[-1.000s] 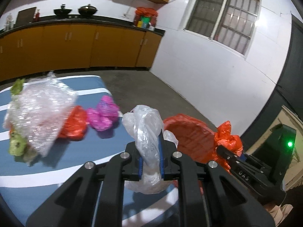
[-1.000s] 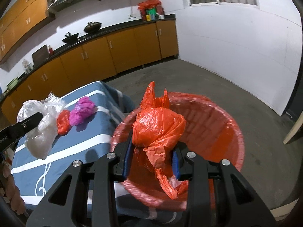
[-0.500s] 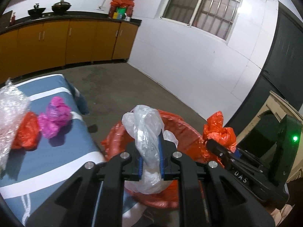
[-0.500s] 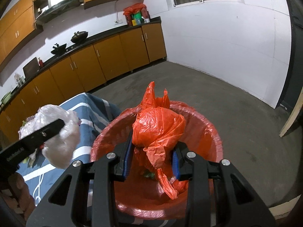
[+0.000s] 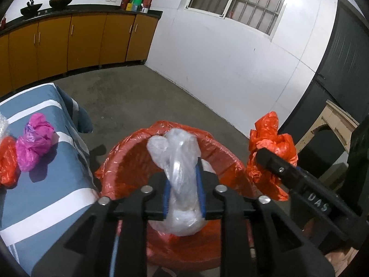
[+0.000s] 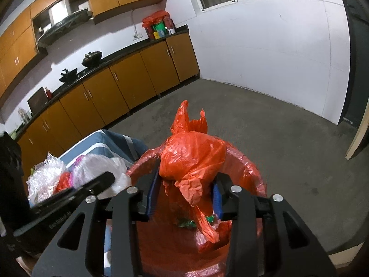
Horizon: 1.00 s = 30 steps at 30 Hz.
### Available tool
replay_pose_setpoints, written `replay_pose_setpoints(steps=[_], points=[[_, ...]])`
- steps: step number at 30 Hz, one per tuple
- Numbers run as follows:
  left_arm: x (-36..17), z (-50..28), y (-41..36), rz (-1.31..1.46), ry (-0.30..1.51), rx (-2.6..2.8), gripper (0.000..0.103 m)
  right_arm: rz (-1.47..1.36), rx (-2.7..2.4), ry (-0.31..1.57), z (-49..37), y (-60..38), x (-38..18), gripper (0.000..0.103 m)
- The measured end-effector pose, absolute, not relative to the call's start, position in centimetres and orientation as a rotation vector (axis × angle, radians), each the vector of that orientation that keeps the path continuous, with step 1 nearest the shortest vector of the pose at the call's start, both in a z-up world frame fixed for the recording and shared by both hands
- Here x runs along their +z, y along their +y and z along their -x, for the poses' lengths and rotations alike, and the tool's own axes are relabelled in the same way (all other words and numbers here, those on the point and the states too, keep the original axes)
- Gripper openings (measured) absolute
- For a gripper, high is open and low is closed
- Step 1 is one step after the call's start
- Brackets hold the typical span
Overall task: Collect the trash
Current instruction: 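Carry both bags over the orange basket and open both tools to drop them, then grasp the pink-purple bag with the right tool while the left tool grasps the bubble wrap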
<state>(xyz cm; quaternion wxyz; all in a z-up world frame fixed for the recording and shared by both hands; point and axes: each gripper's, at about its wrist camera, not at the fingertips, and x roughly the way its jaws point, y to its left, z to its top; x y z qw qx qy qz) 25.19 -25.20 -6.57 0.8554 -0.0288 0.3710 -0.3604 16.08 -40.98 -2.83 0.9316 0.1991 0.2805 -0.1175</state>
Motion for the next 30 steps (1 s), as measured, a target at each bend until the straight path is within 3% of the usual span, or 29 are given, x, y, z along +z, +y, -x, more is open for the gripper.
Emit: replay_pose_setpoints(steps=[4, 7, 12, 15, 20, 30], points=[[-7.2, -25.5, -24.9, 0.069, 0.8, -0.742, 0.036, -0.429, -0.229, 0.574, -15.9, -41.5, -3.0, 0.056], [-7.4, -25.6, -24.5, 0.07, 0.807, -0.72, 0.038, -0.434, -0.228, 0.573, -15.8, -41.5, -2.9, 0.057], [-7.3, -25.1, -22.1, 0.032, 0.764, -0.611, 0.057, -0.394, -0.253, 0.575, -15.7, -41.1, -2.7, 0.058], [-7.1, -24.7, -20.4, 0.007, 0.736, -0.539, 0.063, -0.347, -0.272, 0.577, -15.8, -40.5, -2.5, 0.064], [-6.7, -24.1, -17.1, -0.024, 0.692, -0.443, 0.069, -0.274, -0.277, 0.576, -16.1, -39.1, -2.2, 0.071], [-6.0, -23.1, -9.9, -0.016, 0.638, -0.277, 0.071, -0.197, -0.185, 0.584, -17.5, -34.6, -1.8, 0.071]])
